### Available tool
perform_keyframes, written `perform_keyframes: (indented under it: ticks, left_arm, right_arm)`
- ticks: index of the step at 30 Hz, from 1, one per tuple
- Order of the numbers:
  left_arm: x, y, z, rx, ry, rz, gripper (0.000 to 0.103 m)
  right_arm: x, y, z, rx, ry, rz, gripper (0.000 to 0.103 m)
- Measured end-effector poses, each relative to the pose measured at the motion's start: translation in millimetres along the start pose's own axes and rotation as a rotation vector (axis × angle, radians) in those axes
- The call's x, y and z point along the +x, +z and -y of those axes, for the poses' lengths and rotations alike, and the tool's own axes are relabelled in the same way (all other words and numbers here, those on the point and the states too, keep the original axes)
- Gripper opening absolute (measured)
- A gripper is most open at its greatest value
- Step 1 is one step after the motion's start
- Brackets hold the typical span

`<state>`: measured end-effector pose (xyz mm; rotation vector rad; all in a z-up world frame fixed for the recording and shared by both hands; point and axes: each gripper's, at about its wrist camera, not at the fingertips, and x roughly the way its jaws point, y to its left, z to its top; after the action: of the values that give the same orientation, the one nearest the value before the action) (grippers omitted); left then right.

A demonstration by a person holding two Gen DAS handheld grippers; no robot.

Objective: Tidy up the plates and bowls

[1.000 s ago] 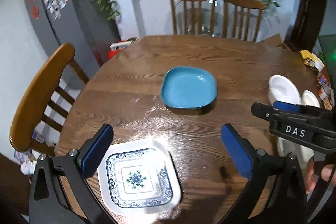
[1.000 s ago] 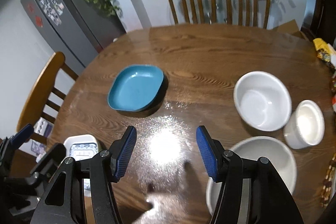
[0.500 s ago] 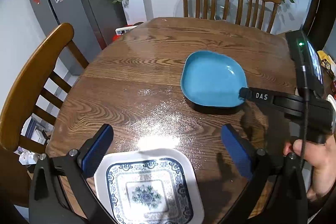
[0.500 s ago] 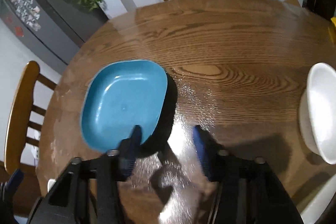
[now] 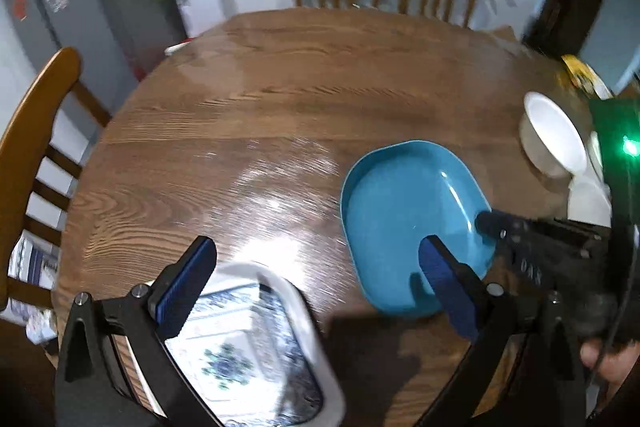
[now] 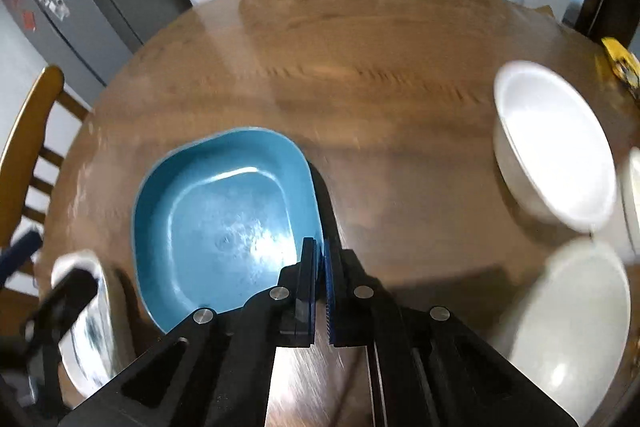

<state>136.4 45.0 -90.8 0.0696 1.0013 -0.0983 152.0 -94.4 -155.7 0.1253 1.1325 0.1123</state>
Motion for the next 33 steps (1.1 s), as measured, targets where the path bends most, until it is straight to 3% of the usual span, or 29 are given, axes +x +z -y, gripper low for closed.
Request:
perform_keyframes:
  ticks: [4, 10, 11, 12, 14, 17, 22, 24, 33]
  left_arm:
    - [11.6, -12.3, 23.4, 0.085, -0.023, -0.060, 0.085]
    - [27.4, -20.1, 25.5, 0.077, -0.028, -0.118, 0.083]
    - [27.4, -20.0, 26.2, 0.078, -0.031, -0.123, 0.077]
    - [28.3, -19.5, 26.5, 0.075, -0.046, -0.136, 0.063]
    - [31.0, -19.8, 26.7, 0.064, -0.074, -0.174, 0.050]
    - [30.5, -23.5, 31.2, 0.075, -0.071, -0.183, 0.049]
    - [26.4, -30.7, 38.6, 0.090, -0.082, -0.194, 0.037]
    - [27.4, -33.1, 41.4, 0.098, -0.094, -0.201, 0.023]
    - [26.6, -43.6, 51.2, 0.102, -0.083, -0.194, 0.020]
  right_arm:
    - [-14.0, -29.8, 8.7, 0.023, -0.012, -0.005, 0.005]
    - [-21.5, -47.4, 12.6, 0.033, 0.007, -0.022, 0.005]
    - [-22.2, -48.1, 13.6, 0.037, 0.011, -0.022, 0.005]
    - [-22.1, -47.6, 14.0, 0.041, 0.013, -0.021, 0.005]
    - [-21.8, -49.5, 17.6, 0.052, 0.020, -0.020, 0.005]
    - [-22.5, -54.6, 20.5, 0.071, 0.034, -0.017, 0.005]
    - [-22.3, -64.0, 22.2, 0.074, 0.037, -0.014, 0.005]
    - [-23.0, -65.0, 21.8, 0.072, 0.039, -0.012, 0.005]
    - [-25.1, -72.3, 21.3, 0.070, 0.043, -0.012, 0.005]
